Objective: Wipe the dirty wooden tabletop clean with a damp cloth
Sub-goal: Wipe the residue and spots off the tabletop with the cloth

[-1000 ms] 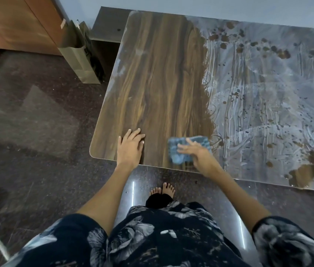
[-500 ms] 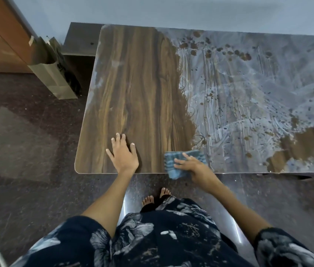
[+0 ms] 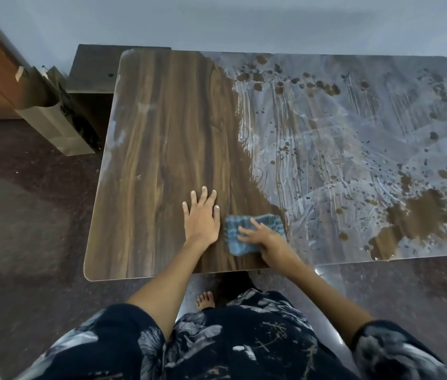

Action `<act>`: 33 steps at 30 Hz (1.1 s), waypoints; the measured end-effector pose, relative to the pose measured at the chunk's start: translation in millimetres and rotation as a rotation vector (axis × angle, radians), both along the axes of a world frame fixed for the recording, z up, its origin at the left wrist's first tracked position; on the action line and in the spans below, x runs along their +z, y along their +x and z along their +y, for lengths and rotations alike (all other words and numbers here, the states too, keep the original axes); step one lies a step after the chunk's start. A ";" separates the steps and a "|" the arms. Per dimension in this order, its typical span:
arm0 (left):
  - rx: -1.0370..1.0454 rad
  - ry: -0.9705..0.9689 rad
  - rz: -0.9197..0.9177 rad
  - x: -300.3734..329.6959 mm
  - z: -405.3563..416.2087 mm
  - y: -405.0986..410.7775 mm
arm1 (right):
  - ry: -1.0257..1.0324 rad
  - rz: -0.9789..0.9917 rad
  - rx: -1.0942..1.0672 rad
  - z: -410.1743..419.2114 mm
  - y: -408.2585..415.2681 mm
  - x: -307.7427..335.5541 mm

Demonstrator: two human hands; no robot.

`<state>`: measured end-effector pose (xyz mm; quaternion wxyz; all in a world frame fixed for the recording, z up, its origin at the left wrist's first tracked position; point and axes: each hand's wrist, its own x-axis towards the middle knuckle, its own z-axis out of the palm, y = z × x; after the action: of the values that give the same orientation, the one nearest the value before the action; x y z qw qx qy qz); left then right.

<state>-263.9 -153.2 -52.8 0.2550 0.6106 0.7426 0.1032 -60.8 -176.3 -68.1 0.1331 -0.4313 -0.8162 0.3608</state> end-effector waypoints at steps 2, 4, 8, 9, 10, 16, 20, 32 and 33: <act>0.006 -0.001 0.008 -0.5 14.8 6.6 | -0.022 -0.044 0.077 2.6 32.8 0.7; 0.008 -0.003 0.018 -0.8 29.1 12.4 | 0.003 -0.097 0.110 19.6 59.8 5.1; -0.010 -0.006 0.025 0.0 64.4 26.4 | 0.073 -0.065 -0.089 91.3 80.7 10.0; -0.008 -0.005 0.031 0.4 72.3 28.9 | 0.059 -0.032 -0.181 110.3 73.4 11.8; -0.001 -0.004 0.036 0.5 81.9 32.0 | 0.039 -0.010 -0.277 130.0 61.8 14.2; 0.107 0.003 0.062 -2.5 138.3 31.1 | -0.020 -0.014 -0.135 146.8 -3.9 2.1; 0.158 0.004 0.093 -6.4 166.0 23.0 | -0.075 0.026 0.310 116.6 45.3 -8.4; 0.062 0.027 0.191 -7.4 222.3 14.5 | 0.020 -0.102 -0.148 258.4 -7.4 17.1; 0.045 0.025 0.202 -7.3 228.3 12.6 | 0.001 -0.053 -0.030 242.2 -14.3 14.9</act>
<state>-251.3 75.1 -60.1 0.1687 0.6044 0.7766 0.0561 -75.1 65.9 -53.2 0.1171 -0.4528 -0.8131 0.3467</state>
